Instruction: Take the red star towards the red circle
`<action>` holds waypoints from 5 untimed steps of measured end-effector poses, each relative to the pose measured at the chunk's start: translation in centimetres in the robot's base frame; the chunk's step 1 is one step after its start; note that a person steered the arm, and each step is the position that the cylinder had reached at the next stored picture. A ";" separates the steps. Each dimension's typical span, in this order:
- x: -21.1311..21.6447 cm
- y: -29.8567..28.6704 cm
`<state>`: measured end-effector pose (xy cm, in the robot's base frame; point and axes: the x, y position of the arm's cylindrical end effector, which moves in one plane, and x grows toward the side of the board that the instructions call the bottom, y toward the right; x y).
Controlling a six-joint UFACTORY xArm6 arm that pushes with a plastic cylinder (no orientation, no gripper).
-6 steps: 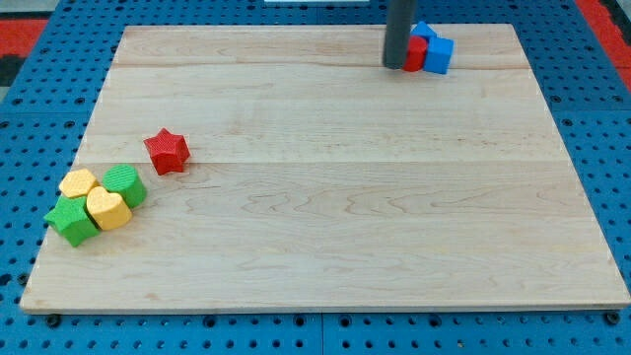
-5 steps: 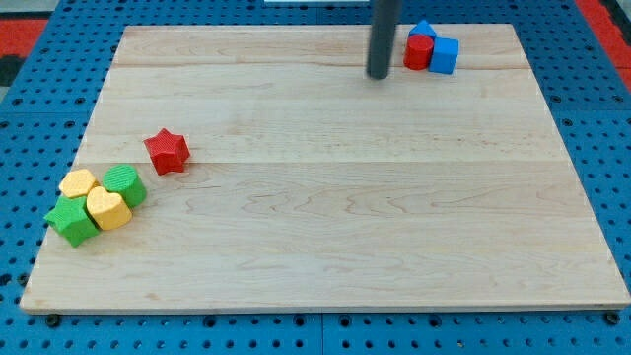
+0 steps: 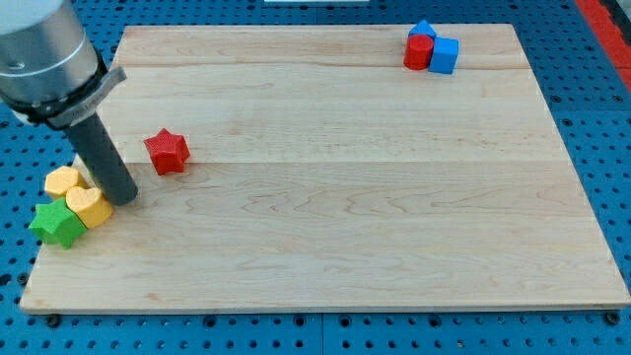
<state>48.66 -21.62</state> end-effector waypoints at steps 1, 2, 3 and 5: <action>-2.4 1.6; -4.6 4.3; -7.7 8.5; -15.6 16.0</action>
